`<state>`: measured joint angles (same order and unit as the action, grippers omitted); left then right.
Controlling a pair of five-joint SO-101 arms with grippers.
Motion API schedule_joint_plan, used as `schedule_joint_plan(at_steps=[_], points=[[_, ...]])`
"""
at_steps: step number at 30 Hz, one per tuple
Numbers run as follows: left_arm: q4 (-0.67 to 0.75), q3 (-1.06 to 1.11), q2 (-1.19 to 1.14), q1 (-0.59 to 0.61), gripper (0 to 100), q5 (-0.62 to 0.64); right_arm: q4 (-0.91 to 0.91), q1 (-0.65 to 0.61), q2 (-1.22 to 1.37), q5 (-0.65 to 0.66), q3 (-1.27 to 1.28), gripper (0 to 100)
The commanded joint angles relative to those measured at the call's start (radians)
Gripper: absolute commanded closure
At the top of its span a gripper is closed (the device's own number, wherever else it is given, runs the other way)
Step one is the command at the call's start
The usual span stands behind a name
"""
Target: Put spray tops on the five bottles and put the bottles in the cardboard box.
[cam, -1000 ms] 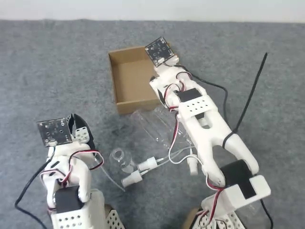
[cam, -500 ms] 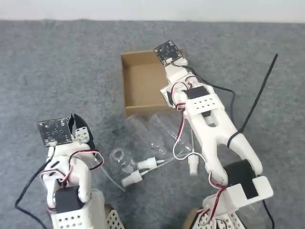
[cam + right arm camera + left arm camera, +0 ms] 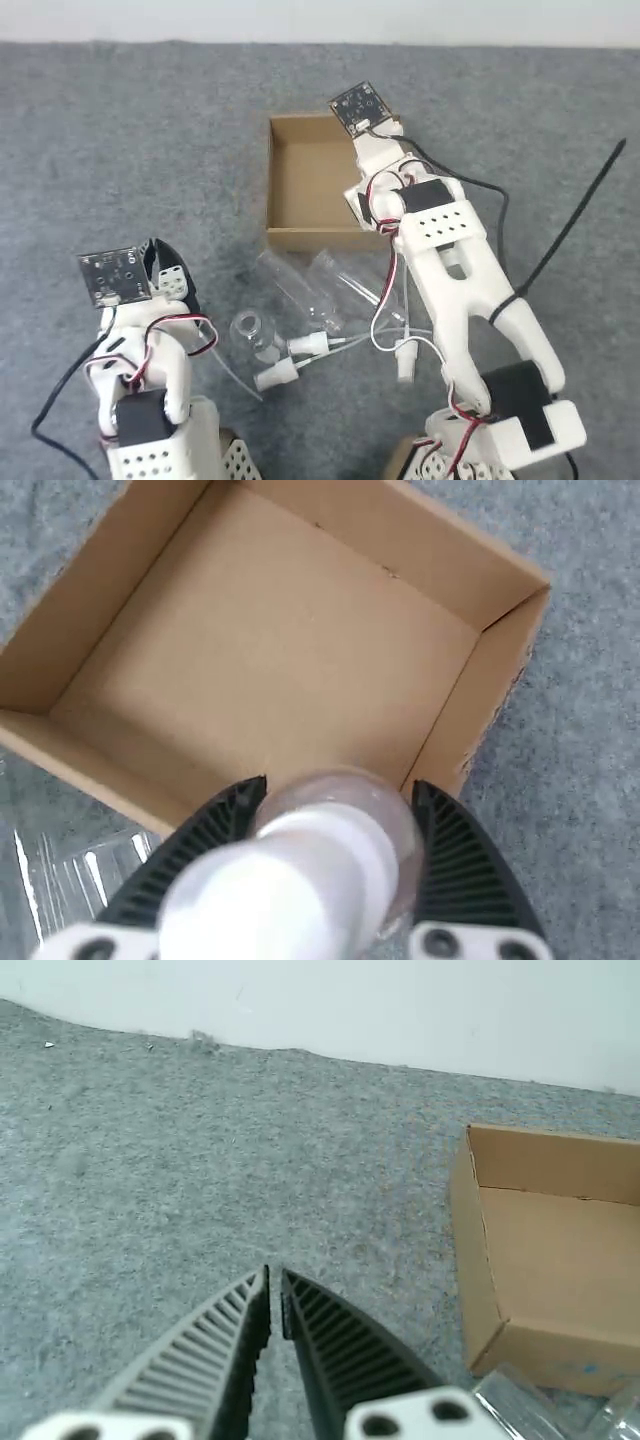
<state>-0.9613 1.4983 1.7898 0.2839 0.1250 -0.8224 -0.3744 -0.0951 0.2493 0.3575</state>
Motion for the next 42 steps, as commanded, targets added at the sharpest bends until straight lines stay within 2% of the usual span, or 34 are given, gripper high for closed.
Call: schedule_joint_plan(at_steps=[1,6,12,20,36,42], points=[[0.032,-0.007,0.015,0.006,98,-0.008,0.068,0.012,-0.081,-0.005,-0.017,88.1],[0.032,-0.007,0.015,0.006,98,-0.008,0.203,-0.001,-0.076,-0.009,-0.012,88.1],[0.032,-0.007,0.015,0.006,98,-0.008,0.229,-0.073,-0.076,-0.009,-0.018,88.1],[0.032,-0.007,0.015,0.006,98,-0.008,0.372,-0.114,0.012,-0.009,-0.051,88.1],[0.032,-0.007,0.015,0.006,98,-0.008,0.369,-0.140,0.401,-0.011,-0.407,88.1],[0.032,-0.007,0.015,0.006,98,-0.008,0.367,-0.136,0.507,-0.132,-0.525,88.0]])
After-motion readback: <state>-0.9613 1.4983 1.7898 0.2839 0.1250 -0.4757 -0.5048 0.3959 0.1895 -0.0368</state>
